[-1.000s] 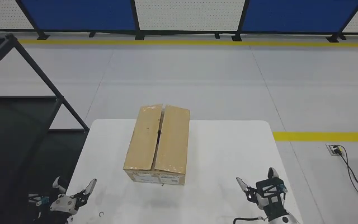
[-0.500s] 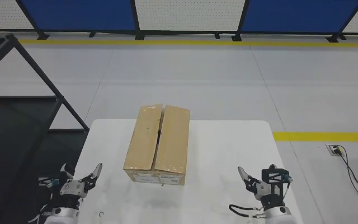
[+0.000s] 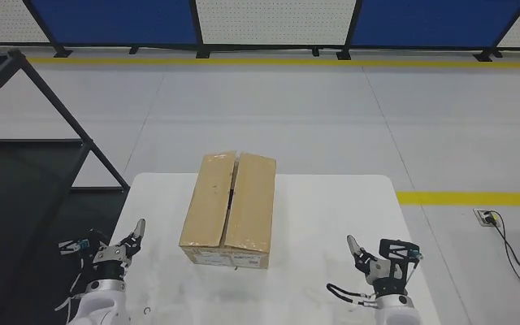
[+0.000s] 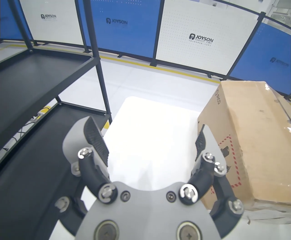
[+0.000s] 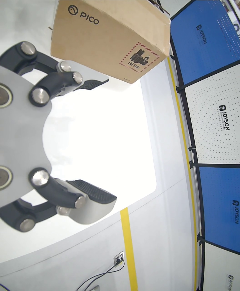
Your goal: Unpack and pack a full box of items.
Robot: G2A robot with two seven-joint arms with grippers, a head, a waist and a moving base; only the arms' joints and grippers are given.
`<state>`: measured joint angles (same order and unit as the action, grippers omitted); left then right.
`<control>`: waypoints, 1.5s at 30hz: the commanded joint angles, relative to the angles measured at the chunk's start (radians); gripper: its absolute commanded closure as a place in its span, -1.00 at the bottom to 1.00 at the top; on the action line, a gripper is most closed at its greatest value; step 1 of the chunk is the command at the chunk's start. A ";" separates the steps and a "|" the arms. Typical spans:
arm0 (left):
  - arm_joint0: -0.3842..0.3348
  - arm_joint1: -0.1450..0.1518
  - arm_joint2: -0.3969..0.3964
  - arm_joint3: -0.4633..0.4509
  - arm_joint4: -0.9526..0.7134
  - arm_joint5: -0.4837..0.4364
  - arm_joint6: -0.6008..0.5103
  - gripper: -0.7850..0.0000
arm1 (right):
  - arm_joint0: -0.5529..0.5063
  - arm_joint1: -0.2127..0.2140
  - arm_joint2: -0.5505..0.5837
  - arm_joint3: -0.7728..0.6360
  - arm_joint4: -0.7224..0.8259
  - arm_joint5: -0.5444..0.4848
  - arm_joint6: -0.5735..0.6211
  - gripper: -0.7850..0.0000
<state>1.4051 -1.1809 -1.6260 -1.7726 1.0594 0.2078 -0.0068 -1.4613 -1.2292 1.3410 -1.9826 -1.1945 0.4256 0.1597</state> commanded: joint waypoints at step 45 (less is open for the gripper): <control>-0.128 -0.041 0.296 0.160 0.322 -0.082 -0.072 -1.00 | -0.061 -0.022 0.044 -0.006 -0.071 -0.169 0.033 -1.00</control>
<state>1.2724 -1.2214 -1.3370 -1.6057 1.3699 0.1352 -0.0791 -1.5237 -1.2508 1.3852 -1.9895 -1.2663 0.2535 0.1932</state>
